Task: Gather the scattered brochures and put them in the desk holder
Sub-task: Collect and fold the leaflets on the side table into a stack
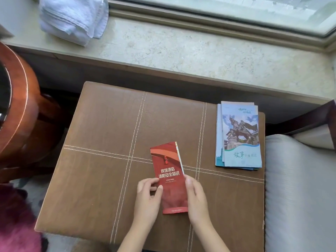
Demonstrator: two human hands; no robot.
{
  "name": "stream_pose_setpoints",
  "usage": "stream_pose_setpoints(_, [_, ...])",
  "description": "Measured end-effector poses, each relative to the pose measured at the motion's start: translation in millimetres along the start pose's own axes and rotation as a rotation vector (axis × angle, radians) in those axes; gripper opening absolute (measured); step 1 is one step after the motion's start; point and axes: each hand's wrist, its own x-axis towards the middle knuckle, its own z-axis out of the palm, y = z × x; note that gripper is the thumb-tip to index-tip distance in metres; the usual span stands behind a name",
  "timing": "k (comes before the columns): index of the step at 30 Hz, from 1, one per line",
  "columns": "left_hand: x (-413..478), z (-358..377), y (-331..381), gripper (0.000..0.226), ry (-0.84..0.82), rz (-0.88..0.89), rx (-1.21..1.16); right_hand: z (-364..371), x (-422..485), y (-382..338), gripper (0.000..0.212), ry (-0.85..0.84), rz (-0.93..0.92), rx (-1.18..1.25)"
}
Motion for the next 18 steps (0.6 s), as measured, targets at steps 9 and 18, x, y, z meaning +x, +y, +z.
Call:
stream_pose_setpoints(9, [11, 27, 18, 0.023, 0.121, -0.164, -0.067, -16, 32, 3, 0.028, 0.049, 0.138, 0.011])
stream_pose_setpoints(18, [20, 112, 122, 0.011, -0.136, 0.09, -0.214, -98, 58, -49, 0.006, 0.34, -0.1, 0.0])
